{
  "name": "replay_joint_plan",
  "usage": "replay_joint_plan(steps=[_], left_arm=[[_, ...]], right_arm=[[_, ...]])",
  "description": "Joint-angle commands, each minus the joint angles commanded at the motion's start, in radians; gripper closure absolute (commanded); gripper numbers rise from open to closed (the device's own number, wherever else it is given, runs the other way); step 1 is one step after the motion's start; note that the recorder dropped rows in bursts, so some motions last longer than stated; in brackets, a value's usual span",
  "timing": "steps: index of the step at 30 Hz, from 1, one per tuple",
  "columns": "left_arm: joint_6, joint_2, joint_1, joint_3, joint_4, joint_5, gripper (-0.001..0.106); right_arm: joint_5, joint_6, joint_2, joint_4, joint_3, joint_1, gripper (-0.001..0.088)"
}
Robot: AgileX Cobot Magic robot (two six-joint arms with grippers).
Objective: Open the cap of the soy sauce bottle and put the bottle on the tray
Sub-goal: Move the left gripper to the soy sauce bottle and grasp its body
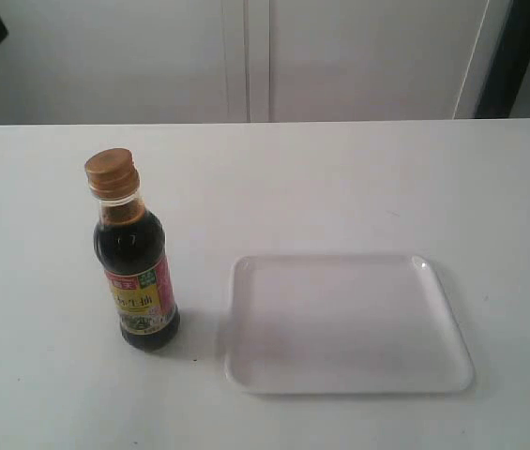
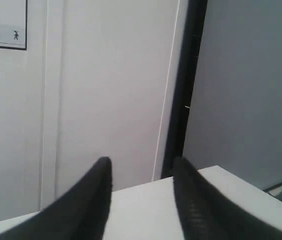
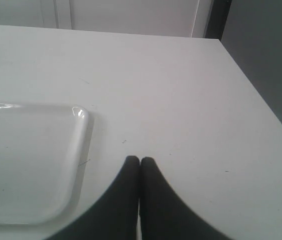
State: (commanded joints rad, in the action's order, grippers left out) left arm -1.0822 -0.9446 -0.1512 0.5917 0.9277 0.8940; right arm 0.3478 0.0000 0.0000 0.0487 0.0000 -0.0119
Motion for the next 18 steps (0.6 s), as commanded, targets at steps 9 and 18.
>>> replay_joint_plan(steps=[9, 18], left_arm=[[-0.036, -0.092, -0.013, 0.047, 0.039, 0.066, 0.0], [-0.025, -0.176, -0.084, 0.095, 0.091, 0.025, 0.0]], right_arm=[[0.0, 0.0, 0.0, 0.0, 0.0, 0.0, 0.0868], [0.0, 0.0, 0.0, 0.0, 0.0, 0.0, 0.0868]])
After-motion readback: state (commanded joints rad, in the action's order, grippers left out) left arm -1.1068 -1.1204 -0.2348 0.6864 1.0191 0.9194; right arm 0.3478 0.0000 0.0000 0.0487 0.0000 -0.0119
